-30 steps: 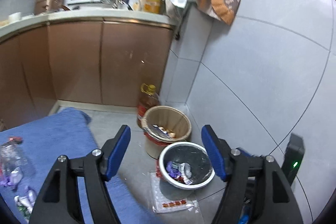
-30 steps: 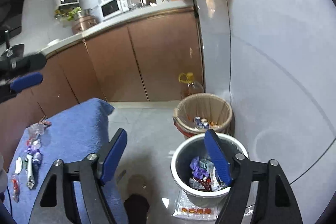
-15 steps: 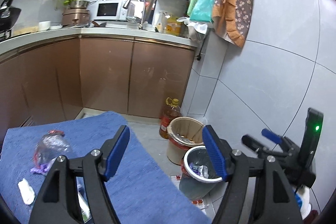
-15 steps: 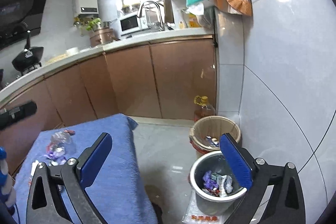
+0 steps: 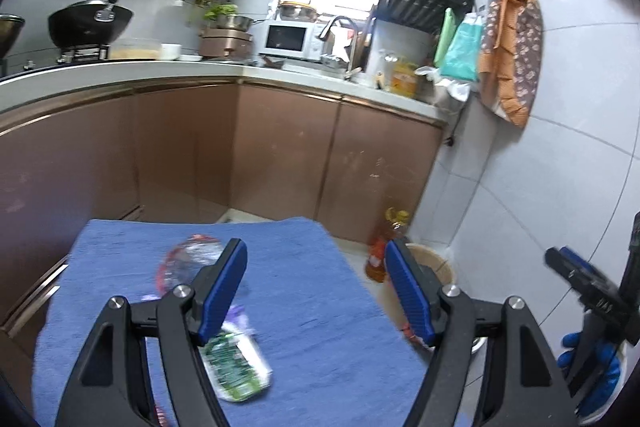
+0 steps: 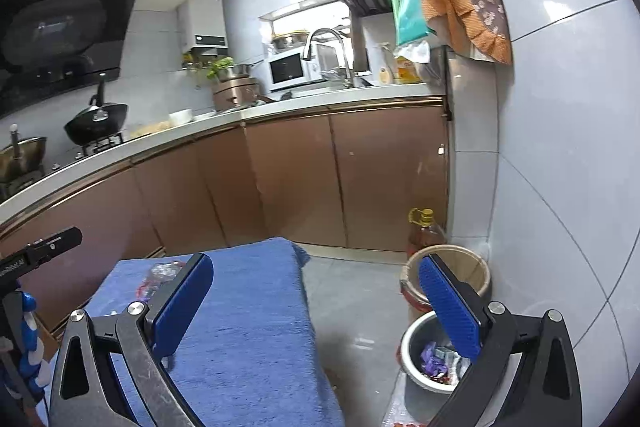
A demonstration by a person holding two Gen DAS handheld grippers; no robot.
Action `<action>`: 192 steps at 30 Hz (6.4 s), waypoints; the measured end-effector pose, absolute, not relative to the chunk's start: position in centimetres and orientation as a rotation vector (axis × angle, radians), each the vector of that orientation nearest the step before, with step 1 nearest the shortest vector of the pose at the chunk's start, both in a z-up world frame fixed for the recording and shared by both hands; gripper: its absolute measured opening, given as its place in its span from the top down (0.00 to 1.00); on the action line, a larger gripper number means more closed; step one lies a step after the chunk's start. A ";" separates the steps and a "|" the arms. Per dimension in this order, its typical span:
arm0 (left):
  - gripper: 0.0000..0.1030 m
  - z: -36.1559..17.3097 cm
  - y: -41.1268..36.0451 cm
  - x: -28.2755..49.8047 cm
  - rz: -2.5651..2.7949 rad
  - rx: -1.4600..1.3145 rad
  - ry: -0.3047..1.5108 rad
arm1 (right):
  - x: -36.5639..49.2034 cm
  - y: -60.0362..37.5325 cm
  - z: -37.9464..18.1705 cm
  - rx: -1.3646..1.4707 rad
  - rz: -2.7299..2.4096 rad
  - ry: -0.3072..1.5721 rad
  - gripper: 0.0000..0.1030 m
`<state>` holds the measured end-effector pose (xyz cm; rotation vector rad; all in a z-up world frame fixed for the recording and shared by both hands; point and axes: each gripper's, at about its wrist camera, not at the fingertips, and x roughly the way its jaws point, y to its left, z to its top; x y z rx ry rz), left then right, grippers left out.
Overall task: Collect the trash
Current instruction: 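Move both open grippers back over the table, then grasp the clear plastic bag with the right gripper while the left grasps the white tissue, then carry both items to the black-lined bin and release them inside, then return both open grippers to the table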
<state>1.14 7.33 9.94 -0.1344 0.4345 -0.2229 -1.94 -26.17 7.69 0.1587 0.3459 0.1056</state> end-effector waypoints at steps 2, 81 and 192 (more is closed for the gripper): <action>0.32 9.9 8.7 0.9 -0.195 -0.117 0.450 | -2.0 -25.7 7.8 0.154 0.130 0.348 0.00; 0.94 -10.7 31.1 12.1 -0.032 -0.356 0.816 | 24.4 4.6 -1.1 -0.090 0.713 0.742 0.93; 0.44 2.1 -14.8 12.5 -0.394 0.030 0.636 | 6.3 -33.8 -1.3 0.147 -0.131 0.574 0.00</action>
